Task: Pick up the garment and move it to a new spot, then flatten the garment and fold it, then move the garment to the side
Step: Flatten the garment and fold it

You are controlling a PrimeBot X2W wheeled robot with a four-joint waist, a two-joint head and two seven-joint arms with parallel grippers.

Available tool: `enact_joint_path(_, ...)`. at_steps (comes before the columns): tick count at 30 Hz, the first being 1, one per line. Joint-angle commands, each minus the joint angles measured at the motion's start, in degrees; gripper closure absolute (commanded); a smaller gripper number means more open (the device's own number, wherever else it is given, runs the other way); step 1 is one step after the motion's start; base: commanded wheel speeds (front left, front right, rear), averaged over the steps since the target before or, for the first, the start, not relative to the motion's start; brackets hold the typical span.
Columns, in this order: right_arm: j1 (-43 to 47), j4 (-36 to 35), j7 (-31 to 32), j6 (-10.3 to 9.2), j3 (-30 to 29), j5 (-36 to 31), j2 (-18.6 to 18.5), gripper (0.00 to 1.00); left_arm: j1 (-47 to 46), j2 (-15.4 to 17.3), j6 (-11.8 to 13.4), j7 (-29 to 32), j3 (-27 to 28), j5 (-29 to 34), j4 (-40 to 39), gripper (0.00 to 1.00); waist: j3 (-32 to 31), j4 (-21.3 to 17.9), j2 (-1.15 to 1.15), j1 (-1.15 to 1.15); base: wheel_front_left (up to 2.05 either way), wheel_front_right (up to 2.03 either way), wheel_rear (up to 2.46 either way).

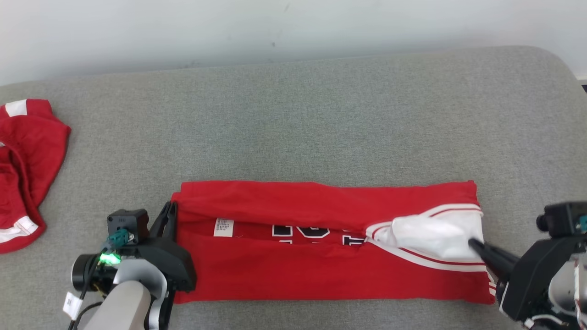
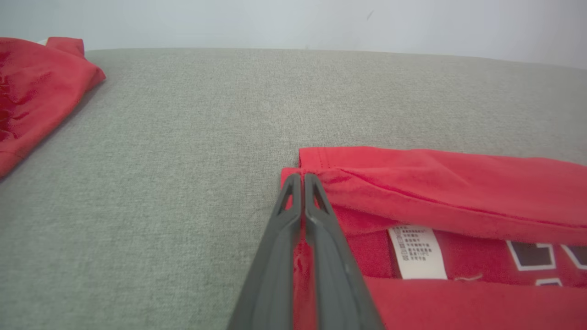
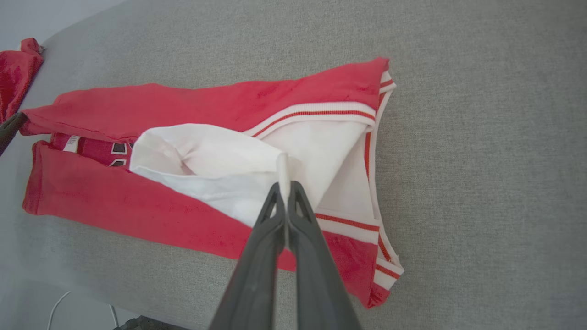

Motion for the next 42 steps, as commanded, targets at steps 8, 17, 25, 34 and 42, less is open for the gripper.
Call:
enact_joint_path(8, 2.9, 0.8, -1.8, -0.13, -1.1, -2.9, 3.4, 0.00, 6.1, -0.7, 1.4, -5.5, 3.1, -2.7, -2.4, 0.00, -2.3, -0.4, 0.01, 0.01, 0.00, 0.00, 0.00)
enact_joint_path(17, 1.5, 5.1, -9.2, -0.13, -8.0, -7.3, 7.9, 0.00, 19.0, -2.7, -1.5, -6.7, 12.8, 2.6, -21.6, 0.00, -5.8, 1.3, 0.01, 0.01, 0.00, 0.00, 0.00)
enact_joint_path(25, -0.3, 12.8, -11.5, -0.13, -11.5, -10.3, 10.7, 0.00, 27.5, -7.4, -8.3, -6.8, 22.0, 8.4, -30.9, 0.00, -8.8, 3.1, 0.01, 0.01, 0.00, 0.00, 0.00)
enact_joint_path(34, -5.3, 24.7, -14.1, -0.13, -14.1, -12.3, 11.0, 0.00, 30.6, -10.1, -12.3, -6.8, 27.5, 12.2, -31.9, 0.00, -9.7, 4.1, 0.01, 0.01, 0.00, 0.00, 0.00)
enact_joint_path(42, -9.3, 34.2, -15.2, -0.13, -15.0, -13.4, 10.2, 0.00, 30.1, -10.4, -13.0, -6.8, 27.7, 13.9, -29.5, 0.00, -8.4, 5.5, 0.01, 0.01, 0.00, 0.00, 0.00)
